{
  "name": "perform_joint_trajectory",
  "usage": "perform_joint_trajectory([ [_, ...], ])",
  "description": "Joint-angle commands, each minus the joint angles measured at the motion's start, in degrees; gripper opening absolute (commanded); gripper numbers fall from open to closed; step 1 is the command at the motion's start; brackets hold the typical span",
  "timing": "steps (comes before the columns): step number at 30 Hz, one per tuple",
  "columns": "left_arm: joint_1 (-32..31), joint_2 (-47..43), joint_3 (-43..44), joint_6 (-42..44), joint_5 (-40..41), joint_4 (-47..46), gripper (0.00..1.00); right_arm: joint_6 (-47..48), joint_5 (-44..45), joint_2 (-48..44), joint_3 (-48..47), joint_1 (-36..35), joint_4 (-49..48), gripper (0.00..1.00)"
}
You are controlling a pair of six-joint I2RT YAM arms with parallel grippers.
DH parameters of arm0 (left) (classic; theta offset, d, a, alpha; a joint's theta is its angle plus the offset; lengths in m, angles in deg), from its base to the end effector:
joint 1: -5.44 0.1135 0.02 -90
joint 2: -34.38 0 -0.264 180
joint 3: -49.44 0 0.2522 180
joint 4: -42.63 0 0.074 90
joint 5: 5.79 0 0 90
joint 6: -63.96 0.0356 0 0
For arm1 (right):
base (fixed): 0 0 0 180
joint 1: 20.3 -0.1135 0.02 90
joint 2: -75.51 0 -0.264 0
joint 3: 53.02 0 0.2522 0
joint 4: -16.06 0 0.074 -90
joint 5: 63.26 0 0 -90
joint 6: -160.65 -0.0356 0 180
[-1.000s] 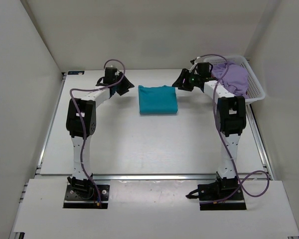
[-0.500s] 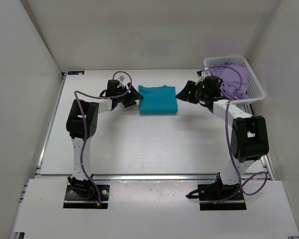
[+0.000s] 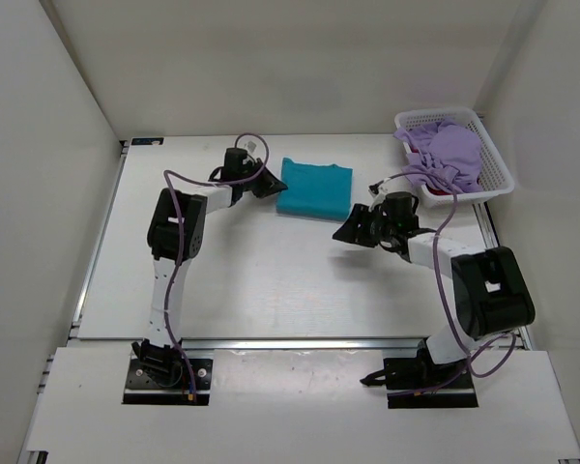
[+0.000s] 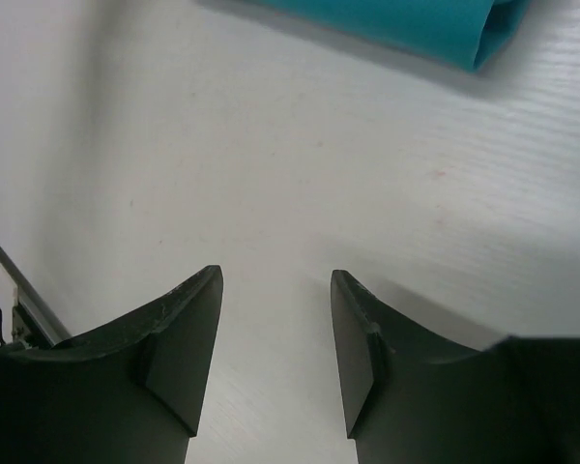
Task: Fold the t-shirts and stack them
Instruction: Put the neatly folded tshirt into the corner of the board with the left arm
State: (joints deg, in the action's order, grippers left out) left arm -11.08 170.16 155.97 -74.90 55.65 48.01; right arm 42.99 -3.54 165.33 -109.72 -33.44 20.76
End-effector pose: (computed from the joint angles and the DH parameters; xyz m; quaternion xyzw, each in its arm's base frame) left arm 0.4897 -0.1630 0.1146 -0.1289 0.8561 -0.4270 0.2610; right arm 0.3009 0.0887 0.1755 -0.0044 0.8745 0.3678 0.3161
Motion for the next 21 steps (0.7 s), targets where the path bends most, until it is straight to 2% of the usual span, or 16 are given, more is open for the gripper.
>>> perform_joint_trajectory([
  [1, 3.6, -1.3, 6.7, -2.6, 2.0, 0.4, 0.00, 0.2, 0.7, -4.2, 2.5, -1.9, -4.4, 0.47],
  [3, 8.9, -2.7, 7.6, -1.2, 3.8, 4.1, 0.00, 0.3, 0.6, -5.1, 4.1, -2.1, -4.2, 0.47],
  [4, 10.7, -4.1, 5.4, -1.6, 5.1, 3.6, 0.00, 0.3, 0.3, -6.2, 4.9, -2.6, -4.5, 0.47],
  [6, 18.3, -8.1, -0.8, -3.3, 6.4, -1.3, 0.00, 0.0, -0.3, -7.0, 6.2, -2.2, -5.4, 0.47],
  [9, 26.2, -13.7, -11.8, -6.2, 9.0, -7.2, 0.00, -0.3, -1.1, -8.1, 7.8, -2.7, -6.1, 0.47],
  [12, 30.9, -17.4, -18.1, -6.3, 11.9, -9.1, 0.00, -0.1, -2.0, -8.2, 8.8, -3.7, -5.9, 0.47],
  [15, 33.6, -18.1, -23.1, -9.1, 13.5, -11.7, 0.07, -0.6, -3.1, -9.1, 9.8, -3.7, -6.3, 0.47],
  [19, 35.3, -13.4, -20.0, -12.1, 11.3, -10.1, 0.14, -1.2, -3.1, -12.8, 10.7, -5.7, -5.1, 0.48],
  [21, 36.3, -10.6, -17.7, -13.2, 9.7, -9.1, 0.15, -0.8, -2.3, -14.8, 10.7, -6.4, -3.9, 0.49],
])
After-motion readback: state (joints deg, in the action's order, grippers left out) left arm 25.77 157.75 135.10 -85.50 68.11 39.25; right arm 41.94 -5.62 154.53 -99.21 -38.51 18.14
